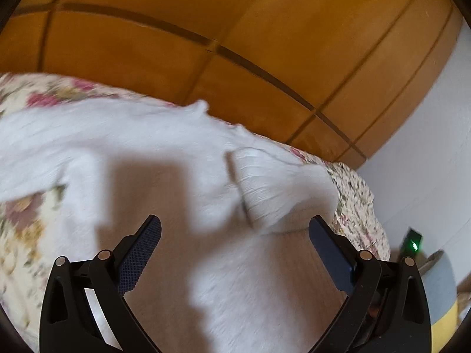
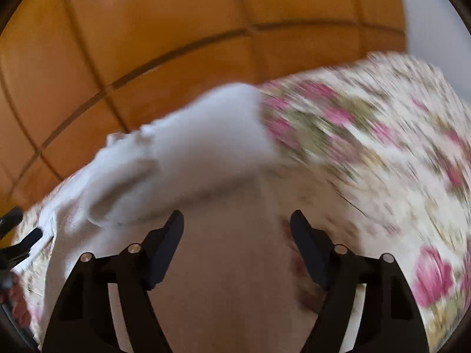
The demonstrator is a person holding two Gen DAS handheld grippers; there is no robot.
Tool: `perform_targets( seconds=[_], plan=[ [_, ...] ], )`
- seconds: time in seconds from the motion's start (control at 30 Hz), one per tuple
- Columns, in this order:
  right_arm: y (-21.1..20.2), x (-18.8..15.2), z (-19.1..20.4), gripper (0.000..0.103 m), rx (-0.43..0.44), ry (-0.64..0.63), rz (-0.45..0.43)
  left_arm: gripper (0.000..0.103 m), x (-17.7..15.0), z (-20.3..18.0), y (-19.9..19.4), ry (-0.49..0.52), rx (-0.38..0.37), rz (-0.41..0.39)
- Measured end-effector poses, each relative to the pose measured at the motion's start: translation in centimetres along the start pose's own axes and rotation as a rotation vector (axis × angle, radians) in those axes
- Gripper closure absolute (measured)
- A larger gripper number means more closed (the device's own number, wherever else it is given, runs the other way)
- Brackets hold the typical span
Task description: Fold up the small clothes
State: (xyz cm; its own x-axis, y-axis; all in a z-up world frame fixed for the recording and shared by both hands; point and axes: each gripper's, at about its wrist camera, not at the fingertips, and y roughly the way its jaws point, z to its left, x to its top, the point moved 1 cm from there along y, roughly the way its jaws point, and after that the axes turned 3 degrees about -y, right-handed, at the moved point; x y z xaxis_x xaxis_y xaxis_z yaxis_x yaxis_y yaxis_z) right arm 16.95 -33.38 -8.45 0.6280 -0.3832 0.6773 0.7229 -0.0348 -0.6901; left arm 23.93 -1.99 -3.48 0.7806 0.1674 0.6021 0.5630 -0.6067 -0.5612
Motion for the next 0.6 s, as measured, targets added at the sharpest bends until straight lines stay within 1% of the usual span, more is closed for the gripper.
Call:
perform_targets(
  seconds=[0.07, 0.1, 0.13, 0.17, 0.2, 0.23, 0.27, 0.3, 0.33, 0.37, 0.4, 0.47, 0.53, 0.6],
  plan=[
    [-1.2, -1.5, -2.4, 0.029, 0.030, 0.022, 0.033, 0.004, -0.6, -1.1, 1.6, 0.013, -0.023, 0.031],
    [-1.6, -2.3, -3.1, 0.031, 0.047, 0.020, 0.052, 0.004, -1.3, -1.7, 2.6, 0.032, -0.021, 0.049],
    [-2.1, -3.4, -3.9, 0.038, 0.080, 0.015, 0.081, 0.004, -2.2, -1.9, 3.2, 0.048, -0.013, 0.062],
    [-2.7, -4.4, -4.6, 0.041, 0.116, 0.013, 0.099, 0.004, -2.9, -1.8, 3.7, 0.058, -0.005, 0.071],
    [-3.1, -5.0, -4.5, 0.046, 0.137, 0.013, 0.106, 0.004, -3.9, -1.7, 4.1, 0.066, 0.004, 0.080],
    [-3.6, -6.0, -4.5, 0.052, 0.169, 0.007, 0.103, 0.004, -5.2, -1.4, 4.5, 0.074, 0.019, 0.088],
    [-4.0, -6.8, -3.9, 0.062, 0.196, -0.007, 0.099, 0.004, -5.9, -1.0, 4.7, 0.078, 0.027, 0.091],
    [-4.2, -7.5, -3.5, 0.067, 0.233, -0.033, 0.107, 0.004, -6.8, -0.8, 4.5, 0.086, 0.026, 0.079],
    [-4.5, -8.0, -3.1, 0.087, 0.252, -0.051, 0.113, 0.004, -6.9, -0.8, 4.3, 0.084, 0.019, 0.061],
    [-4.6, -8.2, -2.3, 0.094, 0.265, -0.078, 0.122, 0.004, -7.0, -0.8, 3.9, 0.075, 0.012, 0.049],
    [-4.6, -8.4, -1.9, 0.094, 0.273, -0.096, 0.136, 0.004, -7.1, -0.6, 3.6, 0.060, 0.012, 0.039],
    [-5.5, -7.9, -2.3, 0.095, 0.283, -0.061, 0.129, 0.004, -7.9, -0.4, 3.3, 0.050, 0.016, 0.042],
    [-7.2, -7.2, -4.2, 0.096, 0.290, 0.014, 0.097, 0.004, -8.6, -0.9, 2.6, 0.074, 0.022, 0.040],
    [-9.0, -6.8, -5.6, 0.097, 0.273, 0.035, 0.068, 0.004, -9.6, -1.5, 2.2, 0.112, 0.036, 0.055]
  ],
)
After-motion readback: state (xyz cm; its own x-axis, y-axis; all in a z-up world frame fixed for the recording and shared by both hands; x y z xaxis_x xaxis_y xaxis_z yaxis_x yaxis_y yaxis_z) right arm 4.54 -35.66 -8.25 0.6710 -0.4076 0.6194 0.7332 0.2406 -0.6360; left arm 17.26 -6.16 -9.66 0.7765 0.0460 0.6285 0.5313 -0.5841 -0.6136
